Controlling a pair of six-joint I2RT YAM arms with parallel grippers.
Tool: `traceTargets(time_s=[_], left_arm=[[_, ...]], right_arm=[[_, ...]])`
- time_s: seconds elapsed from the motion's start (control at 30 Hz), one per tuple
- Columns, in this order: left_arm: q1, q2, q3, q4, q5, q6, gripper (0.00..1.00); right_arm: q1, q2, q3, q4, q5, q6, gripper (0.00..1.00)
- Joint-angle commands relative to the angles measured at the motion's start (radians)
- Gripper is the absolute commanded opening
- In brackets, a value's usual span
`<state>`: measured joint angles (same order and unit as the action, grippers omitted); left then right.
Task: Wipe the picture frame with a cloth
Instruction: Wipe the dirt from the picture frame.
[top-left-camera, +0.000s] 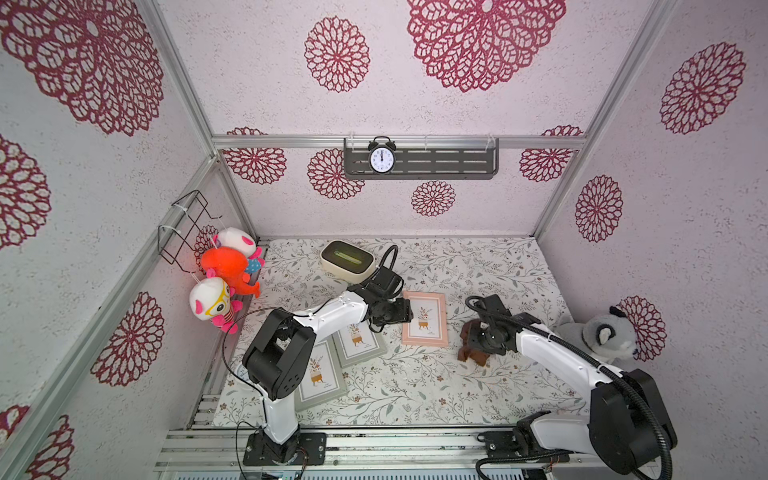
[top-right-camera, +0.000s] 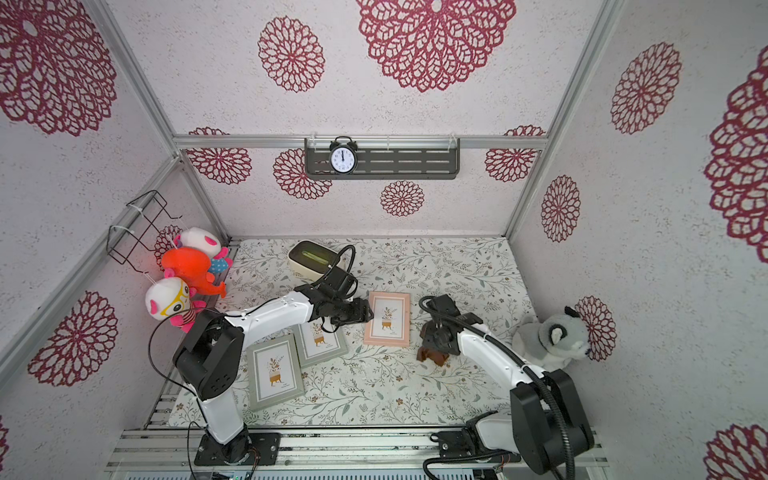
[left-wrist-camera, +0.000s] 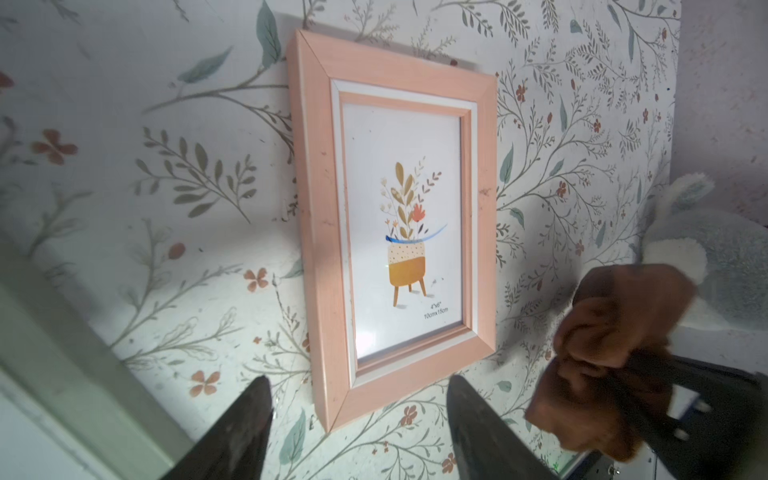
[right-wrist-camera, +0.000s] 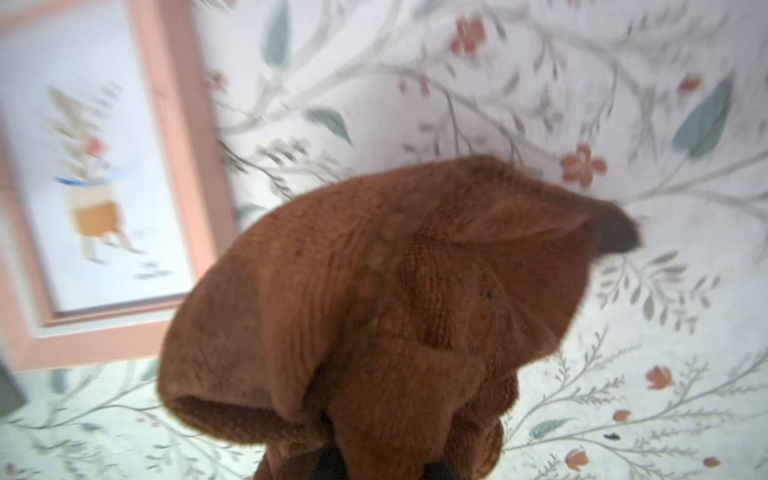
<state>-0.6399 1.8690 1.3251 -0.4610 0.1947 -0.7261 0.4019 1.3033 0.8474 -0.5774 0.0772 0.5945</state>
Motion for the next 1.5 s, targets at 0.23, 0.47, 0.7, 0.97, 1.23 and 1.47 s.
traceTargets(time_s=[0.23, 0.47, 0.7, 0.97, 1.23, 1.47], left_arm=[[0.029, 0.188, 0.189, -0.097, -0.074, 0.117, 0.6], [0.029, 0.238, 0.196, -0.06, -0.035, 0.114, 0.57], [0.025, 0.261, 0.197, -0.044, 0.002, 0.108, 0.54], [0.02, 0.299, 0.211, -0.047, 0.015, 0.103, 0.42], [0.003, 0.33, 0.224, -0.084, 0.009, 0.101, 0.33], [-0.017, 0.375, 0.24, -0.134, -0.001, 0.1, 0.31]], right_arm=[[-0.038, 0.2, 0.238, 0.027, -0.04, -0.184, 0.0], [-0.037, 0.355, 0.32, 0.067, -0.074, -0.222, 0.0], [-0.022, 0.47, 0.38, 0.064, -0.075, -0.25, 0.0], [-0.008, 0.549, 0.413, 0.065, -0.074, -0.259, 0.0], [0.0, 0.589, 0.403, 0.062, -0.073, -0.27, 0.0], [0.026, 0.59, 0.354, 0.054, -0.071, -0.273, 0.0]])
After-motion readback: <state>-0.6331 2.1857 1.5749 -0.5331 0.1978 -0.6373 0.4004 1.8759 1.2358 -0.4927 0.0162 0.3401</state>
